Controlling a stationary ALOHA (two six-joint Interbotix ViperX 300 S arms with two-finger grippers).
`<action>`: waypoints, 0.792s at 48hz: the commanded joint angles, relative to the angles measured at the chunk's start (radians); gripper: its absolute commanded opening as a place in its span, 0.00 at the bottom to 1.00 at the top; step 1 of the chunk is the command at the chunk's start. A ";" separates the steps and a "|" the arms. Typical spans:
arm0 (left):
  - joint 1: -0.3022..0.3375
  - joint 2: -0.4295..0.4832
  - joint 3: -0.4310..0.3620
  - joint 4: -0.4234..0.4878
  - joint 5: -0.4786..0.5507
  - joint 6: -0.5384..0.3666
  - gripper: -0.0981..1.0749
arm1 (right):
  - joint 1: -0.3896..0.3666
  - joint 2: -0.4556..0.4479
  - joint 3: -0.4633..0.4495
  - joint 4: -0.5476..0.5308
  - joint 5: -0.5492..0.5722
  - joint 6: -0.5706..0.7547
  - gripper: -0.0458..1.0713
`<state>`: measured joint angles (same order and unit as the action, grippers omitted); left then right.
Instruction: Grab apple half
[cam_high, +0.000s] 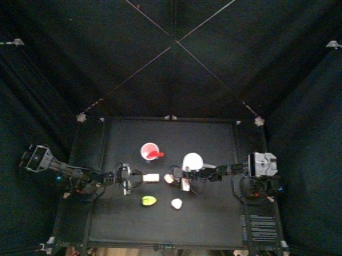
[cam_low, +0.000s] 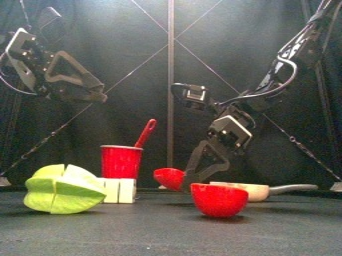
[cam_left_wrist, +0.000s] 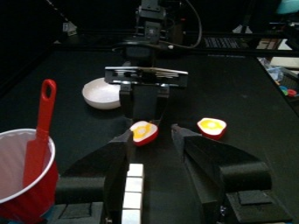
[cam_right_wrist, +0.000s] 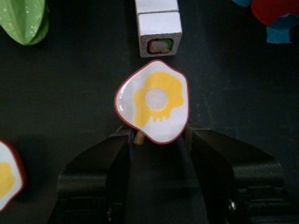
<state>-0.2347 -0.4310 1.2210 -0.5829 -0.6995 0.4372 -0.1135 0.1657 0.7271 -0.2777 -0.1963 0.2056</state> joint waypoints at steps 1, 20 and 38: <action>-0.003 0.000 -0.012 0.003 -0.005 0.000 0.77 | 0.002 -0.063 0.008 0.002 -0.003 -0.002 0.74; -0.003 0.000 -0.012 0.003 -0.005 -0.002 0.77 | 0.006 -0.126 0.058 0.011 -0.006 -0.002 0.74; -0.002 0.002 -0.014 0.003 -0.005 -0.002 0.77 | 0.012 -0.127 0.058 0.011 -0.006 -0.002 0.74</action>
<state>-0.2362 -0.4310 1.2210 -0.5844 -0.6995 0.4357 -0.1028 0.0767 0.7931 -0.2684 -0.1963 0.2040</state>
